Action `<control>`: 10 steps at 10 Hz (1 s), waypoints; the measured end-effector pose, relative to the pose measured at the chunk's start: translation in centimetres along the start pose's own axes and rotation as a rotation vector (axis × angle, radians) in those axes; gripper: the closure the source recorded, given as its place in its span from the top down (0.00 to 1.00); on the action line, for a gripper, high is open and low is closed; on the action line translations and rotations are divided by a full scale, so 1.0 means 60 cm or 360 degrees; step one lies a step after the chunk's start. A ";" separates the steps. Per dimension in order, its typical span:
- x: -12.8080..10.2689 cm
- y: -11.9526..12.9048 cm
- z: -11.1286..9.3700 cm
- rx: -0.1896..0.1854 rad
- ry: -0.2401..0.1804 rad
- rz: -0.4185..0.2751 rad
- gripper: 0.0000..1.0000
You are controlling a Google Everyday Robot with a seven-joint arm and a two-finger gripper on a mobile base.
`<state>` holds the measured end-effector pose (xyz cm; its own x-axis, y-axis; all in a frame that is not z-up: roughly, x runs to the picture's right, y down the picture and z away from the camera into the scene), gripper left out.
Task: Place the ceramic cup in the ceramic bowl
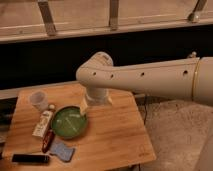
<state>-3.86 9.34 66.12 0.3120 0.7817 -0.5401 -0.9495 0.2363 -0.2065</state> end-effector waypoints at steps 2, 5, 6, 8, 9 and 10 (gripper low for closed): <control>0.000 0.000 0.000 0.0000 0.0000 0.0000 0.80; 0.000 0.000 0.000 0.0000 0.0000 0.0000 0.80; 0.000 0.000 0.000 0.0000 0.0000 0.0000 0.80; 0.000 0.000 0.000 0.0000 0.0000 0.0000 0.80; 0.000 -0.001 -0.001 -0.0001 -0.0007 0.0000 0.80; -0.003 0.001 -0.003 -0.0005 -0.0034 -0.0011 0.80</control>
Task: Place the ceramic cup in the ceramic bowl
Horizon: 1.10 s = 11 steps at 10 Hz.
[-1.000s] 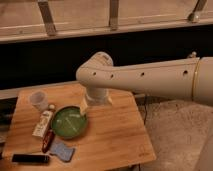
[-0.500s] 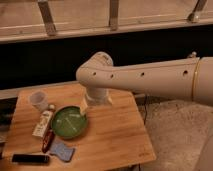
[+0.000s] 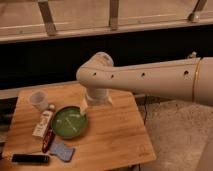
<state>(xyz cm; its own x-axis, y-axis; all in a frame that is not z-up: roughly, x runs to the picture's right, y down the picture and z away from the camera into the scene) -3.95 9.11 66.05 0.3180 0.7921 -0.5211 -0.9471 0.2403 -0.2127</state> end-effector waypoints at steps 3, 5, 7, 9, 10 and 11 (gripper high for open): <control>-0.059 0.033 -0.012 0.0002 -0.0117 -0.0142 0.80; -0.117 0.065 -0.008 -0.0002 -0.0179 -0.0231 0.80; -0.177 0.105 -0.008 0.0012 -0.0253 -0.0365 0.80; -0.248 0.164 -0.025 0.0005 -0.0418 -0.0618 0.80; -0.269 0.181 -0.035 -0.0007 -0.0480 -0.0695 0.80; -0.278 0.189 -0.040 -0.0013 -0.0509 -0.0732 0.80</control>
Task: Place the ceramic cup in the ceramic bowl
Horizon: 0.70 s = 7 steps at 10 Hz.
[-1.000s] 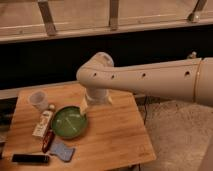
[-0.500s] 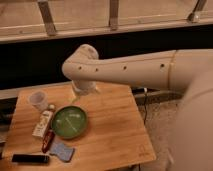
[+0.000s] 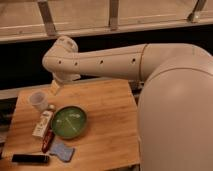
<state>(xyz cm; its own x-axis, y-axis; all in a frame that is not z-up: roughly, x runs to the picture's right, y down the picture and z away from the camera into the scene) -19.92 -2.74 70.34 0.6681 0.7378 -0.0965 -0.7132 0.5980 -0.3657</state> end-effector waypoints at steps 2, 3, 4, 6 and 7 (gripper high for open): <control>-0.003 0.001 0.000 -0.0002 -0.0007 -0.0010 0.80; -0.001 0.000 -0.001 0.0002 -0.0004 -0.0008 0.80; 0.004 -0.002 -0.001 0.0028 0.0009 0.0022 0.80; -0.002 0.003 0.009 0.0098 0.0006 0.0114 0.80; -0.013 0.008 0.015 0.0098 -0.0004 0.0112 0.80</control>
<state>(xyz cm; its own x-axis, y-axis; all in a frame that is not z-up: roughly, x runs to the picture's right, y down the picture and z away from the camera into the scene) -20.97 -2.76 71.07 0.6157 0.7792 -0.1178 -0.7699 0.5629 -0.3007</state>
